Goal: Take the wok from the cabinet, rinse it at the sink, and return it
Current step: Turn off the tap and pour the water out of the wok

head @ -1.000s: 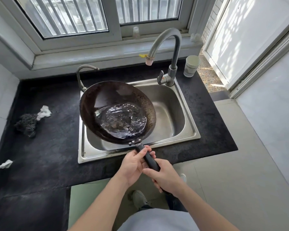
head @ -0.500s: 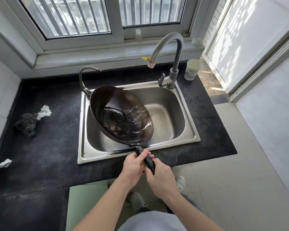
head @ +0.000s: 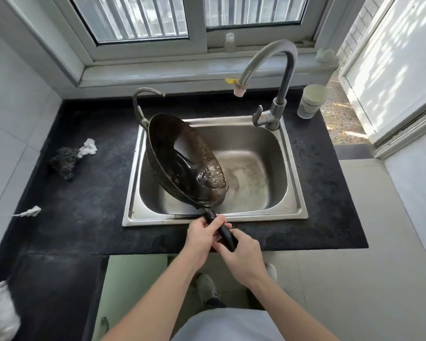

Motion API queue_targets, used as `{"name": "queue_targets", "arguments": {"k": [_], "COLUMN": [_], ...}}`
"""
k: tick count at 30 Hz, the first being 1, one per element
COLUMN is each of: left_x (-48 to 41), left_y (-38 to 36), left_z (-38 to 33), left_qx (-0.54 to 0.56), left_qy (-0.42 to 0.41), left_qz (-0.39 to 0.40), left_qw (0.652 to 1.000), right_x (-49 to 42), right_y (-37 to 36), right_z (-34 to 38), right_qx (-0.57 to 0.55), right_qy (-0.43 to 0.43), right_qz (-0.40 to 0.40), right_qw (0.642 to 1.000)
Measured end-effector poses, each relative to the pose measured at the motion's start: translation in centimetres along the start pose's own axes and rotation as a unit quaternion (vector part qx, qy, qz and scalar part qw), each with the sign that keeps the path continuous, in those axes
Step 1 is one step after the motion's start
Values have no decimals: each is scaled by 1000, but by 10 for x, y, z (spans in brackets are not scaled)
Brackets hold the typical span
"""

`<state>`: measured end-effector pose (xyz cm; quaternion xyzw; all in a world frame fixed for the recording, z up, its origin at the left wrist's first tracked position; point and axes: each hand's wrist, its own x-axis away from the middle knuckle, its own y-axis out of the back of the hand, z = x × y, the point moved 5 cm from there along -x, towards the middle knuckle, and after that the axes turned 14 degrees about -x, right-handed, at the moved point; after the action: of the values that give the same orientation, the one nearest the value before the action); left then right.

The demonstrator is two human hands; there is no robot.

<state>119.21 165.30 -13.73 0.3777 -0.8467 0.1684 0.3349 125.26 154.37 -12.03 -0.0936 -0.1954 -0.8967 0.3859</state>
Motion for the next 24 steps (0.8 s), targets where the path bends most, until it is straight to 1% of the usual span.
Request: {"name": "queue_targets", "arguments": {"k": [5,8,13,16,19,21,24], "left_x": [2,4,10,16,17,17,17], "left_y": [-14,-23,-37,-46,-57,-62,-64], "left_z": [-5,-8,-14,-15,-19,-23,-24], "left_qx": [9,0,28,84,194,196,151], "left_qy": [-12,-11,-29,-38,-32,-31,-32], "left_qz": [-57,-103,-147,-134,-79,-53,-60], "left_qw": [998,995,988,987,977,979,986], "right_x": [-14,-23,-39,-43,-48,-55,-59], "right_y": [20,32,44,50,59,64,67], "right_z": [-1,-3,-7,-4,-2,-5,-8], "right_qx": [-65,-78,-98,-122,-130,-123,-124], "right_qy": [-12,-9,8,14,25,18,9], "right_qz": [73,112,169,201,232,249,268], "right_qw": [995,991,981,972,964,960,955]}}
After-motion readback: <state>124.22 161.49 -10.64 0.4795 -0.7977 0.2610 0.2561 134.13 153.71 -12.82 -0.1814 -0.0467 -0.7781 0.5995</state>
